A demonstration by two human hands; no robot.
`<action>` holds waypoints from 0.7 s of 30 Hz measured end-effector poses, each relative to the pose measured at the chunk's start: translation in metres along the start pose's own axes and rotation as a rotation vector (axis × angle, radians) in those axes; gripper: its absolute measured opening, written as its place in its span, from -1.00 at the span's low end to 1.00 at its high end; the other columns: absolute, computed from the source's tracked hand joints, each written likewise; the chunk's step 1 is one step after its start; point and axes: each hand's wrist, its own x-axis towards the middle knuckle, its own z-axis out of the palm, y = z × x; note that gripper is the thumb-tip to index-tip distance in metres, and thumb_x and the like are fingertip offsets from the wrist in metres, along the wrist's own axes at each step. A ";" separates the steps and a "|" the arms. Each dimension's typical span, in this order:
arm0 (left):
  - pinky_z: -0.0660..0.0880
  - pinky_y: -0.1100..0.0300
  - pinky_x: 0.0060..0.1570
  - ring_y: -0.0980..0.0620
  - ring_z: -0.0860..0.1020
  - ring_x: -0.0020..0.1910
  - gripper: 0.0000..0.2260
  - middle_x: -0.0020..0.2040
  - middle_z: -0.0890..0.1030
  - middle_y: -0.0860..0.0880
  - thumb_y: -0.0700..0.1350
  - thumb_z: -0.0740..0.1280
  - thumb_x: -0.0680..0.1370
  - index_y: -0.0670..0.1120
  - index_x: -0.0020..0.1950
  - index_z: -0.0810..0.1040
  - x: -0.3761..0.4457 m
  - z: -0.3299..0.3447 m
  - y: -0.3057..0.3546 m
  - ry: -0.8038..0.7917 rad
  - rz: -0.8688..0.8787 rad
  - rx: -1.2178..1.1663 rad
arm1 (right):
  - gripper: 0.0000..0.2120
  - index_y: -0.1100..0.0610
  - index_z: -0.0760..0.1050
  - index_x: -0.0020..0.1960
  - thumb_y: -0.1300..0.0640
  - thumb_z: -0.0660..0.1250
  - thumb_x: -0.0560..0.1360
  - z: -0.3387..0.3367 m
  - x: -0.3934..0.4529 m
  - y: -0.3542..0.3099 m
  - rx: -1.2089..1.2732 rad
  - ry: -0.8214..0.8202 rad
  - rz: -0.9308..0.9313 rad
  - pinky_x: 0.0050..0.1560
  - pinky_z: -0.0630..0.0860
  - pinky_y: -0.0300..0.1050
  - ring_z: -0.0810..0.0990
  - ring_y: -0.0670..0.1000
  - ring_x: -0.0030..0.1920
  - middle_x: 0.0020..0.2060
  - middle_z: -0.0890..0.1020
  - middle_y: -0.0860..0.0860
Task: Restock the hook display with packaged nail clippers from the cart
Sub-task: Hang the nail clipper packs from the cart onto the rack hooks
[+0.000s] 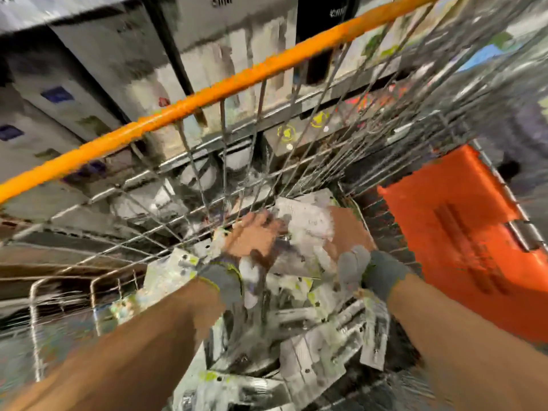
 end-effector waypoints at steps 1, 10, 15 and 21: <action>0.16 0.09 0.36 -0.11 0.14 0.45 -0.52 0.49 0.12 -0.11 -0.13 0.18 0.57 -0.05 0.49 0.17 0.005 0.001 0.003 0.022 0.013 0.032 | -0.54 0.22 0.13 0.49 0.23 0.12 0.62 -0.003 0.004 -0.001 0.001 -0.007 -0.007 0.31 0.21 -0.06 0.29 0.15 0.41 0.43 0.27 0.19; -0.05 -0.14 0.46 -0.14 -0.16 0.52 -0.46 0.56 -0.14 -0.02 -0.07 0.07 0.63 0.01 0.55 -0.10 0.056 0.007 0.018 -0.144 0.152 0.128 | -0.25 0.22 0.19 0.47 0.18 0.46 0.38 0.017 0.027 0.016 0.094 -0.087 -0.183 0.36 0.30 0.05 0.32 0.19 0.39 0.40 0.33 0.19; 0.11 -0.13 0.38 -0.22 0.10 0.42 -0.48 0.46 0.11 -0.13 -0.03 0.17 0.58 0.03 0.51 0.08 0.062 0.011 0.030 -0.104 0.113 0.227 | -0.15 0.10 0.05 0.52 0.17 0.45 0.37 0.023 0.026 0.030 0.091 -0.164 -0.125 0.36 0.28 0.00 0.19 0.19 0.42 0.45 0.17 0.11; 0.16 0.06 0.31 -0.08 0.19 0.37 -0.59 0.43 0.22 -0.08 -0.08 -0.01 0.59 -0.03 0.45 0.22 0.051 0.010 0.029 -0.112 0.072 0.105 | -0.07 0.12 -0.11 0.54 0.22 0.45 0.40 0.036 0.015 0.038 0.175 -0.166 0.015 0.32 0.30 0.05 0.26 0.18 0.39 0.44 0.13 0.17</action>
